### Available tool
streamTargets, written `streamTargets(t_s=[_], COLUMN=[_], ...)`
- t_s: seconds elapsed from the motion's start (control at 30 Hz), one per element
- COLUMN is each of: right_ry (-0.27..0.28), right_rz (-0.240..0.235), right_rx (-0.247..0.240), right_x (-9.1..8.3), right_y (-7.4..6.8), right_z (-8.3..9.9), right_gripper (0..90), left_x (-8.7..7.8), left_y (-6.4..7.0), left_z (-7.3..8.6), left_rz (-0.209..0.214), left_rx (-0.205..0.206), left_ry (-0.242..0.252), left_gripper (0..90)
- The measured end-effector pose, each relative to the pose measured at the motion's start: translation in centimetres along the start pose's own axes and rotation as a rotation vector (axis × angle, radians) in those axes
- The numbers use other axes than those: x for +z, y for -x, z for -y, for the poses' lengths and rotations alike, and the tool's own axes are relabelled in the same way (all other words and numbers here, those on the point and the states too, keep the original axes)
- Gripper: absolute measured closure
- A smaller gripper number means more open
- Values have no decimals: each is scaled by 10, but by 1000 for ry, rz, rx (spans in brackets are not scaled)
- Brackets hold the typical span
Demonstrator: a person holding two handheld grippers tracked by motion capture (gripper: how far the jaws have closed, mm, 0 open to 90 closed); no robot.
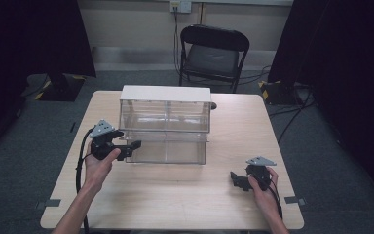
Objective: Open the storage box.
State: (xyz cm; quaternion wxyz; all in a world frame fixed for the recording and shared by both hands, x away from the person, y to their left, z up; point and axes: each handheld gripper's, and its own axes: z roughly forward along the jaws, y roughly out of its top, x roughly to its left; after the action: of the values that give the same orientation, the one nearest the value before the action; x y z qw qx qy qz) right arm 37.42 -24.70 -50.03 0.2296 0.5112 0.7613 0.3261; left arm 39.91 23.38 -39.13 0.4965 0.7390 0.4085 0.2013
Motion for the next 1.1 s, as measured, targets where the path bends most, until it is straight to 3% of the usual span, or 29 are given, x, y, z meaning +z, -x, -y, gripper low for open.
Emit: streamTargets(t_s=[0.6,0.77,0.9,1.1], right_ry=[1,0,0,0], right_rz=[0,1,0,1], right_rx=[-1,0,-1,0], right_x=[0,0,0,0], right_y=[0,0,0,0], right_z=[0,0,0,0], right_gripper=[102,102,102,102], left_x=[5,7,6,5], left_y=[-1,-1,0,0], left_z=[-7,-5,-7,-8], left_rz=[22,36,12,18], left_rx=[-16,-61,-25,-35], left_ry=[-5,12,0,3], left_gripper=[120,108,108,108])
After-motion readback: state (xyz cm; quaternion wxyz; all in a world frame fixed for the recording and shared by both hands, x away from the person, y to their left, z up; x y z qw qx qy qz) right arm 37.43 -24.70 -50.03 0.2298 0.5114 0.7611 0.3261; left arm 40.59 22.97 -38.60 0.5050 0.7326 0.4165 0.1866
